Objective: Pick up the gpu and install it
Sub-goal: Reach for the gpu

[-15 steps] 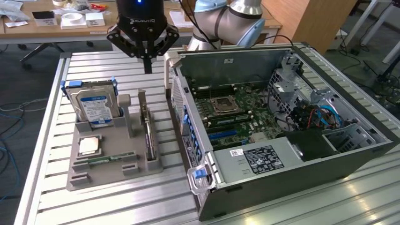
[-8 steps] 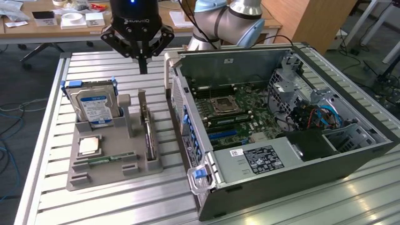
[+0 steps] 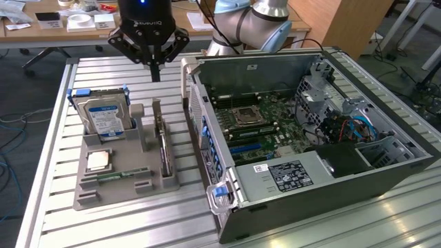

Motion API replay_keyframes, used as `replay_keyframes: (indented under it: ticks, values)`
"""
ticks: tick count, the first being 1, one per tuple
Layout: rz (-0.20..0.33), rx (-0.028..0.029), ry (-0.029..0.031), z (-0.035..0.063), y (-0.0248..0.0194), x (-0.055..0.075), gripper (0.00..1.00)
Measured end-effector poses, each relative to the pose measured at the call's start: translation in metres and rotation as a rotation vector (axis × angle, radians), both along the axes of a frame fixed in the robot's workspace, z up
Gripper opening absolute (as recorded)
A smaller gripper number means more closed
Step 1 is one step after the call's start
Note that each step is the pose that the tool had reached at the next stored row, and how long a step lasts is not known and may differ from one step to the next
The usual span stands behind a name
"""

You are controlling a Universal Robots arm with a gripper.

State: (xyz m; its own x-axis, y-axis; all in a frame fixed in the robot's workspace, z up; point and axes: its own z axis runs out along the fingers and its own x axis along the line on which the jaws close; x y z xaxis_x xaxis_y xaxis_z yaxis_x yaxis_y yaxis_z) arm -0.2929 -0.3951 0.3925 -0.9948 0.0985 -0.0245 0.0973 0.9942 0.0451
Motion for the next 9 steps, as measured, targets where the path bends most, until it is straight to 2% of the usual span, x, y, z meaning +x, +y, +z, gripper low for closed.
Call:
replay_keyframes:
  ticks: [5, 9]
  values:
    - [0.0, 0.0, 0.0, 0.0, -0.0001, -0.0005, 0.11]
    - [0.0, 0.0, 0.0001, 0.0, -0.0033, -0.0008, 0.11]
